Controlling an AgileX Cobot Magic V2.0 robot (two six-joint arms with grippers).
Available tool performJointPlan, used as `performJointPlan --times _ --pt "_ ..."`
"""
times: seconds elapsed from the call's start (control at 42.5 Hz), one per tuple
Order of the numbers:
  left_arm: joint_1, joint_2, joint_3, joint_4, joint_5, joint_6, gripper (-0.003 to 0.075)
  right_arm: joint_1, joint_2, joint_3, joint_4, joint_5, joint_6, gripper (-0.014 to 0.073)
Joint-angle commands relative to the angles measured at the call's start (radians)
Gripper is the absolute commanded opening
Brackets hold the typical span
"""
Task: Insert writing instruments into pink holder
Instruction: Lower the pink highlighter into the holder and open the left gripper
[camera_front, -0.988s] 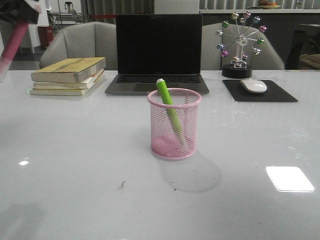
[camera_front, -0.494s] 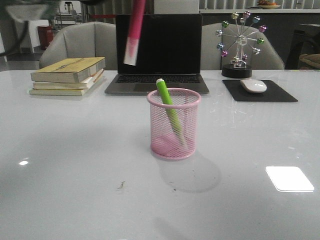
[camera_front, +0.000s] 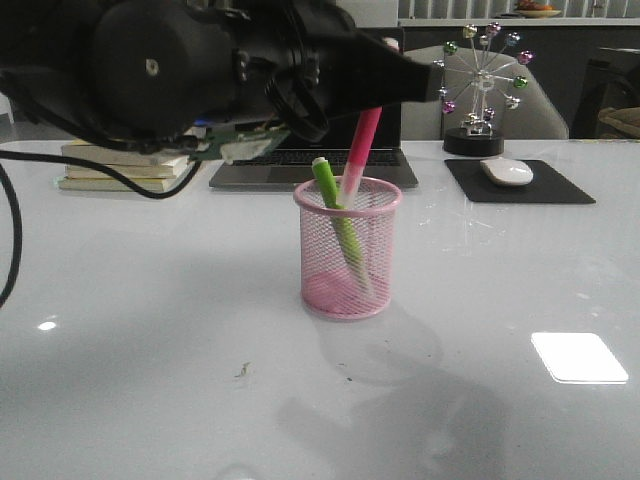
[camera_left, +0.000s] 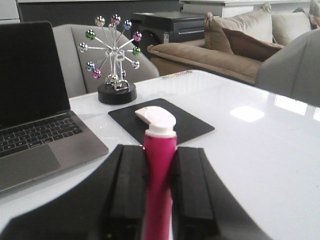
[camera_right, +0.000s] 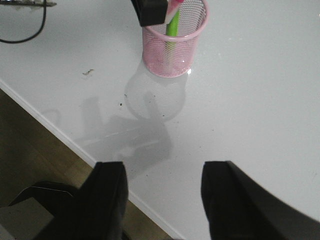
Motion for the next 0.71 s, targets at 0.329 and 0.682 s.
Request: performJointPlan --times 0.329,0.682 --pt "-0.007 -0.01 -0.033 0.002 -0.089 -0.004 0.0351 -0.001 -0.005 -0.027 -0.01 -0.056 0.002 0.0456" --pt "-0.005 -0.217 -0.033 0.002 0.224 0.003 0.0372 -0.001 -0.005 -0.027 -0.01 -0.056 0.002 0.0456"
